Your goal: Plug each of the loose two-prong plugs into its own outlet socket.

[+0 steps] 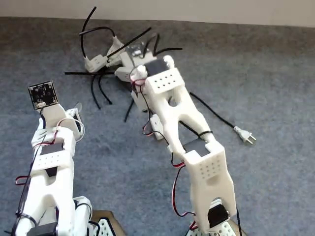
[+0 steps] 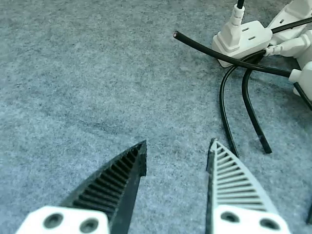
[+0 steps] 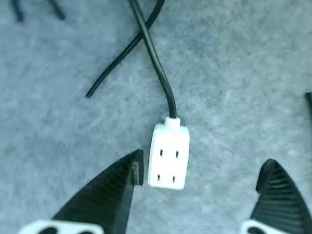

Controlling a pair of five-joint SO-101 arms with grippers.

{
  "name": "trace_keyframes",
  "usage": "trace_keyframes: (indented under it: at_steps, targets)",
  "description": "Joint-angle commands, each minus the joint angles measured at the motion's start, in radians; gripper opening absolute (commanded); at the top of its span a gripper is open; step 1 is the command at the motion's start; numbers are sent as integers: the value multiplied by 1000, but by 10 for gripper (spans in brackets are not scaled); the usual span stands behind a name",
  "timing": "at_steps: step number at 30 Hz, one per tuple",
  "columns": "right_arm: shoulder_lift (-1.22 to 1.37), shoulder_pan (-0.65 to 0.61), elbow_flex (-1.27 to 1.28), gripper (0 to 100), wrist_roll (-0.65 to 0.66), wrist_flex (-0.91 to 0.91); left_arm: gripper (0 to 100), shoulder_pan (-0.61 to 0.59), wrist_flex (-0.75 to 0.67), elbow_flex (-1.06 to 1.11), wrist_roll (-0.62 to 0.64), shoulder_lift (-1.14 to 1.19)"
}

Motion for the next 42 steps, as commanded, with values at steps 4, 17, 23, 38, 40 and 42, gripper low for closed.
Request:
trace_keyframes:
  at_steps: [4,17,23,38,40,42]
  targets:
    - [-70,140,-133,354,180,73,214,-5,-25,-4,11,-15]
    - [-343,561,394,354,678,67,214,7,-25,-4,6,-15]
    - [-325,743,538,354,971,-5,214,13,-25,-4,6,-15]
    - [-88,831,581,351,1209,-254,213,28,-25,-4,5,-8]
    - [-68,832,581,329,1211,-269,213,28,-25,-4,5,-8]
    - [-51,832,581,296,1211,-285,213,28,-25,-4,5,-8]
